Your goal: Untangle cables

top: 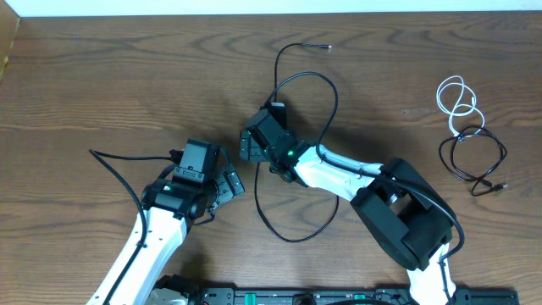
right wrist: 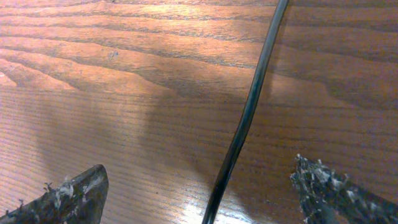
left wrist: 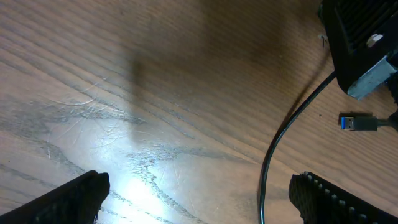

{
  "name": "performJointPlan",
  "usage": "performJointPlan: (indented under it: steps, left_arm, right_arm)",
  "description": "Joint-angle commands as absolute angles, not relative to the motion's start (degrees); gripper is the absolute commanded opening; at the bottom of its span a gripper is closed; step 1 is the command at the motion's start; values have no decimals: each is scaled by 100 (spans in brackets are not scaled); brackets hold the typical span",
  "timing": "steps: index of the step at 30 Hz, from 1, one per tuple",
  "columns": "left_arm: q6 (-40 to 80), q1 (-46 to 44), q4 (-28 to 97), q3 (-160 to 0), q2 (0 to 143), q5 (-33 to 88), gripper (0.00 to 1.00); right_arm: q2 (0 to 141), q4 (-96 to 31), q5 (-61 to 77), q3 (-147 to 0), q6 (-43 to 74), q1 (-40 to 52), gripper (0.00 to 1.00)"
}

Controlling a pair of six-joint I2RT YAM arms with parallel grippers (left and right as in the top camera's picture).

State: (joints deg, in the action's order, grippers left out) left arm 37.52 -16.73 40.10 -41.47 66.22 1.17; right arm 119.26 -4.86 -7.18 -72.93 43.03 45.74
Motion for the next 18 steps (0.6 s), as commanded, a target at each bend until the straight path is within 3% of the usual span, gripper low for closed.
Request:
performJointPlan:
  steps: [1,11,18]
  left_arm:
    - [3780,-1680,4027,-4202,6591,102,98]
    - [3780,-1680,4027,-4202,6591,102,98]
    - [3780,-1680,4027,-4202,6591,102,98]
  right_arm:
    - [12199,-624,-740,-7242,4368,4613,99]
    - [12199,-635,-766,-7240,4368,4606,99]
    - [12431,-467,-1601,-7240,4368,4617,99]
